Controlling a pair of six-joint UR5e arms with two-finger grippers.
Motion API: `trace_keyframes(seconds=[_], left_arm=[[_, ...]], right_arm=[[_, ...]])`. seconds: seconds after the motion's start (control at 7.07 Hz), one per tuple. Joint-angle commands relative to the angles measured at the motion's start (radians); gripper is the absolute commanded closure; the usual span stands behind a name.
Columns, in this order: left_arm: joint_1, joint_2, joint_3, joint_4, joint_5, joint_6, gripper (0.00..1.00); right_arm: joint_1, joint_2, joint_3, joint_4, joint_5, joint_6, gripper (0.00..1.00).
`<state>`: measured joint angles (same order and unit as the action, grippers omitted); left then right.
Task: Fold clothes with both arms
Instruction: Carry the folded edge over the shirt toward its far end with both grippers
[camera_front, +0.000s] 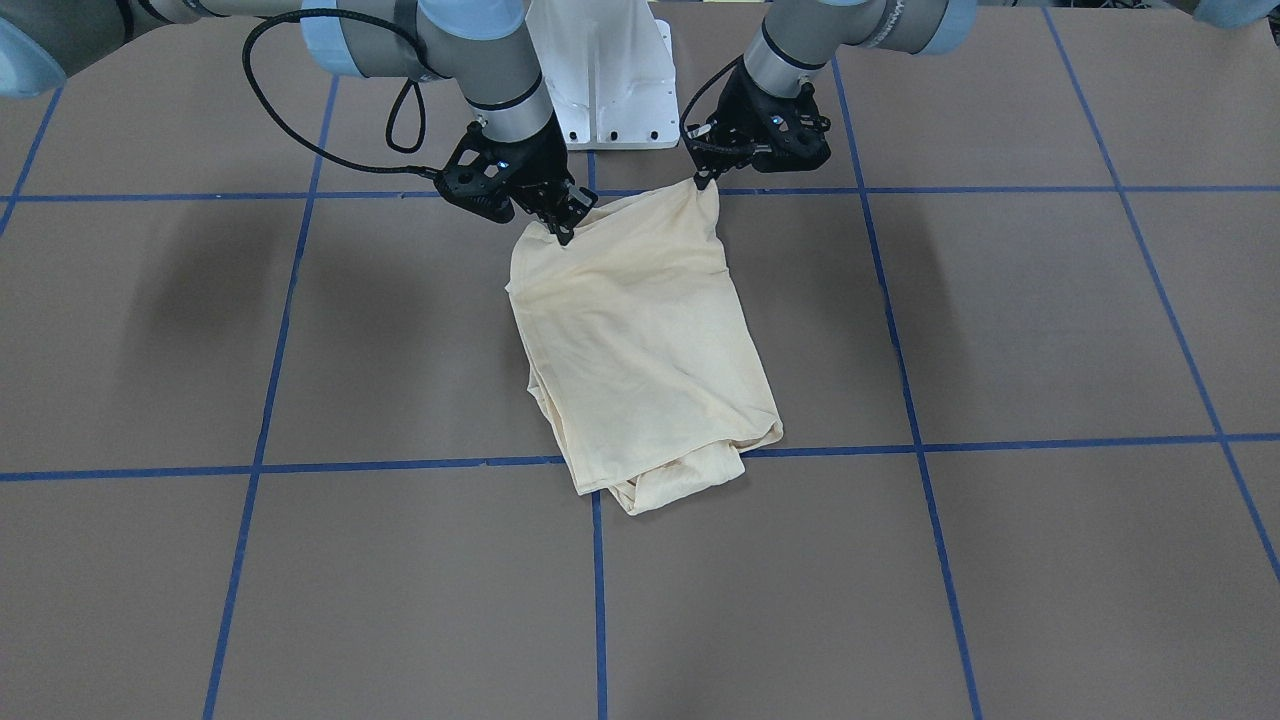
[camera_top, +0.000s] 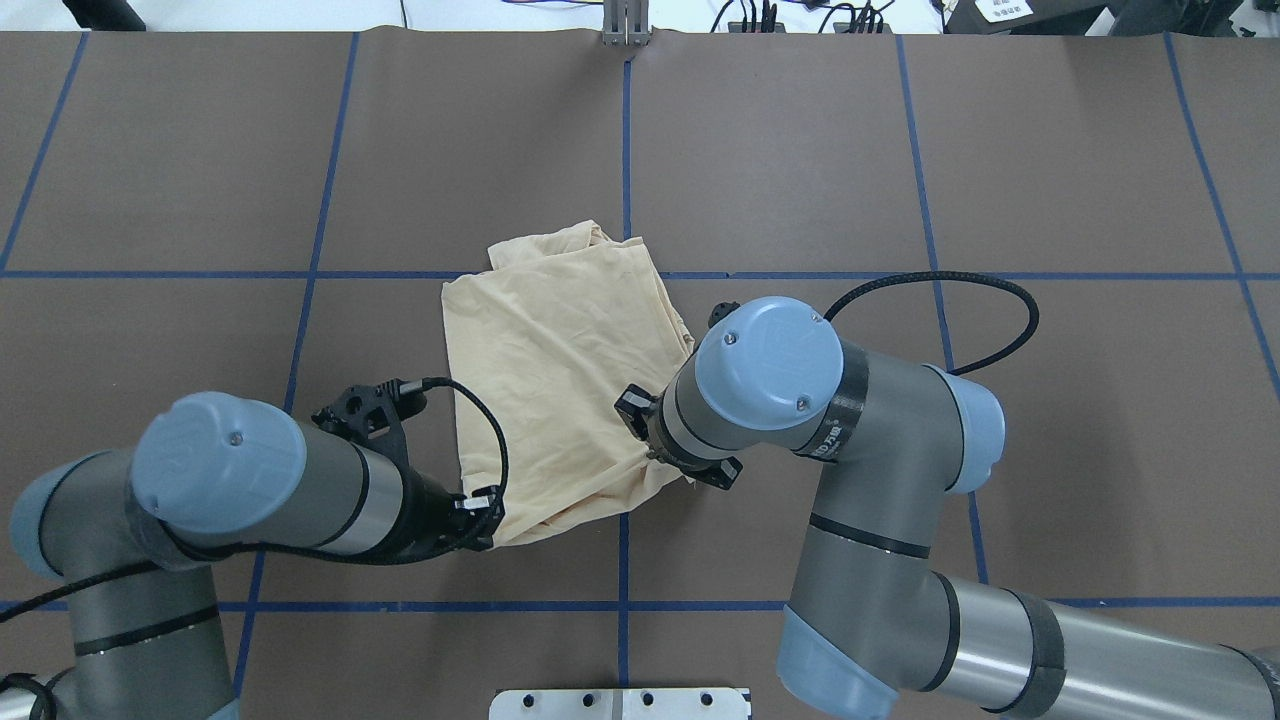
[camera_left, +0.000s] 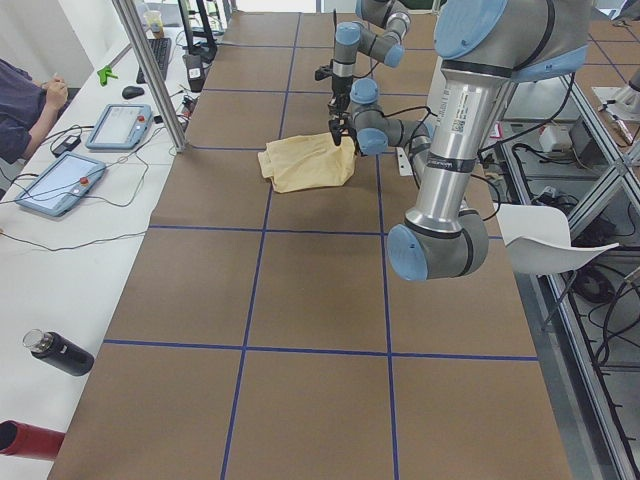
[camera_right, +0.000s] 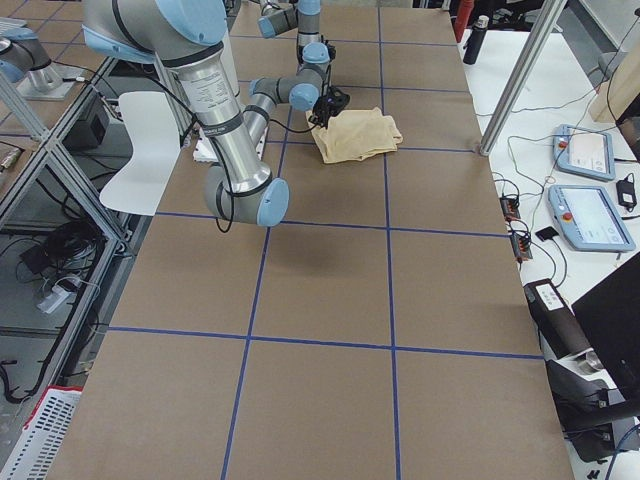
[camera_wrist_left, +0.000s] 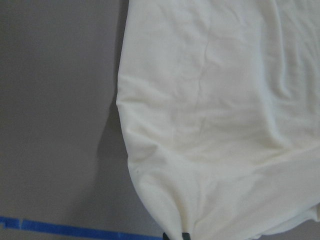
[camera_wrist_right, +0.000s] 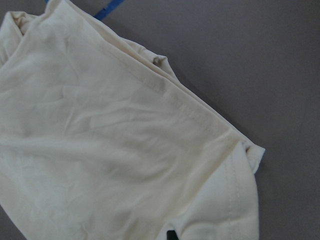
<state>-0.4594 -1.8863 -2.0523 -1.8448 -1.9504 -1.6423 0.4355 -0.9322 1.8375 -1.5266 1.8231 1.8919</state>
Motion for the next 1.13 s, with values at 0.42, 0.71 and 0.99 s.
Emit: trace_keyframes(seconds=[0.42,0.71,0.99], left_arm=[[-0.215,-0.132,0.22,-0.01,-0.071,0.096,1.0],[-0.254,-0.158,0.271,-0.013,-0.071,0.111,1.0],[-0.272,-0.16,0.305,-0.014,-0.071,0.153,1.0]], right_arm=[[0.115,0.179,-0.253,0.121,-0.048,-0.125,1.0],[0.146,0.242,-0.34,0.126,-0.05,-0.158,1.0],[0.157,0.276,-0.514,0.267,-0.071,-0.182,1.0]])
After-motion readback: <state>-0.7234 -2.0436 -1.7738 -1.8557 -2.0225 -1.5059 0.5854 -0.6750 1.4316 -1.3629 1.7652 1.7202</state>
